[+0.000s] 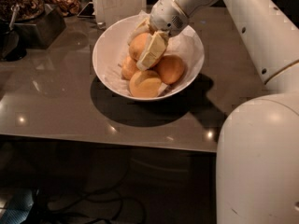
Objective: Pick orange from white bowl
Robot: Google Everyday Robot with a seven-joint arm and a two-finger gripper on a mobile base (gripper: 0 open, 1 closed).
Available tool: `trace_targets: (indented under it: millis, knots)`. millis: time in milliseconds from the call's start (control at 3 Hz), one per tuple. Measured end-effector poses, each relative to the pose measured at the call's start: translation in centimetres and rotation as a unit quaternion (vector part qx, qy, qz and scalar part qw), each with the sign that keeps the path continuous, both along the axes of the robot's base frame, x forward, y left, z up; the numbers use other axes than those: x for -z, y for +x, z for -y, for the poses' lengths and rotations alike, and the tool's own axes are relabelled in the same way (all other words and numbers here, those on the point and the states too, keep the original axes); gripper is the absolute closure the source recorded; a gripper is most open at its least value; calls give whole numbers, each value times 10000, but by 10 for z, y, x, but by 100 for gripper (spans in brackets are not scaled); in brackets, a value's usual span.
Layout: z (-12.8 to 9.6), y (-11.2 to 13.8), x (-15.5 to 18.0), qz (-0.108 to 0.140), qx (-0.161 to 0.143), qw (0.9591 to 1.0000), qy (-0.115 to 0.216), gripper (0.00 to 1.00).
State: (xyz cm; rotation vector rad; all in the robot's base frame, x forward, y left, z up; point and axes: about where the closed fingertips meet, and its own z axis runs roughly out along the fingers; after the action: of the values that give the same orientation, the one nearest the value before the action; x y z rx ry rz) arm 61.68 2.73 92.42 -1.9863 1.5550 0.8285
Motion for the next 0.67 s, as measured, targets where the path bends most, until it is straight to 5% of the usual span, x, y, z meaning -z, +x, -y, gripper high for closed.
trace_targets:
  millis: [667]
  knots:
    - [0, 0, -6, 3, 1, 10000, 1, 100]
